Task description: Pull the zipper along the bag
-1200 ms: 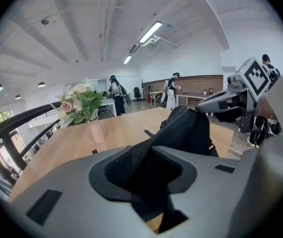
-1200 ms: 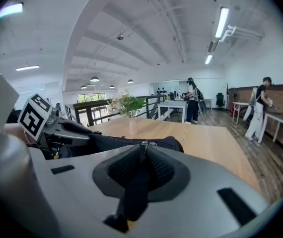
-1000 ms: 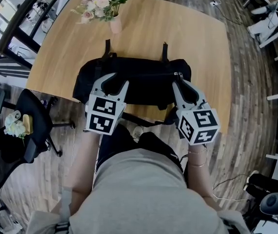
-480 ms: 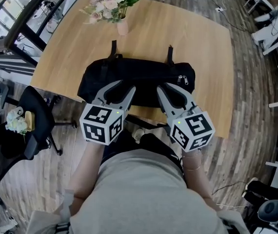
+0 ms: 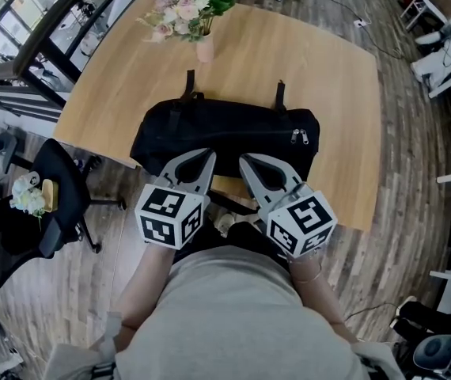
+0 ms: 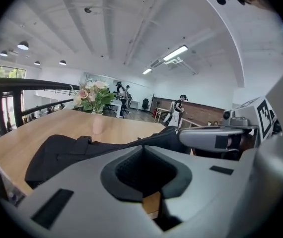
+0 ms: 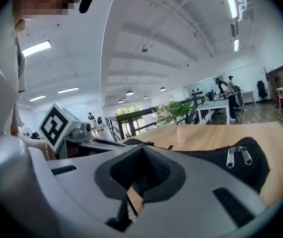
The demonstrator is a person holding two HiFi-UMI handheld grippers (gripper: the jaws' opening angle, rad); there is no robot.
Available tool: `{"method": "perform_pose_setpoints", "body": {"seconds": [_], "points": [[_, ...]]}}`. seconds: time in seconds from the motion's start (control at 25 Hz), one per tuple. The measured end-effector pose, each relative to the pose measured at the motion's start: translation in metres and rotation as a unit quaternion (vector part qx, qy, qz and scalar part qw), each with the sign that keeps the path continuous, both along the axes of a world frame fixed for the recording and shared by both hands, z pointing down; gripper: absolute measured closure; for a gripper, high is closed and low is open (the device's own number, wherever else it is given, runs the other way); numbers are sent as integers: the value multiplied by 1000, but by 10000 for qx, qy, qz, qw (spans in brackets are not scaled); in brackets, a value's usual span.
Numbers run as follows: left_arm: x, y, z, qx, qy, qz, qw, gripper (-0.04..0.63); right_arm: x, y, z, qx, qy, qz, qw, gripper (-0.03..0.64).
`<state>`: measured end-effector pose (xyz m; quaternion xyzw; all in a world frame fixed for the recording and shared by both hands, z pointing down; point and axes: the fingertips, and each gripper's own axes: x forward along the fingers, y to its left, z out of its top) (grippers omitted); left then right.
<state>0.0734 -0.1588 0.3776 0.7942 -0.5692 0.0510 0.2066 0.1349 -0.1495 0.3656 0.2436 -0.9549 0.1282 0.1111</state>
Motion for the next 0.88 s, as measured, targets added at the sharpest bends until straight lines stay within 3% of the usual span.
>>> {"method": "perform_pose_setpoints", "body": {"seconds": [0.16, 0.44, 0.88], "points": [[1, 3, 7, -139, 0, -106, 9998, 574, 1, -5, 9, -83, 203, 293, 9993, 611], [9, 7, 15, -295, -63, 190, 9994, 578, 0, -5, 14, -112, 308, 387, 9987, 611], [10, 5, 12, -205, -75, 183, 9996, 578, 5, -8, 19, -163, 485, 480, 9975, 611]]}}
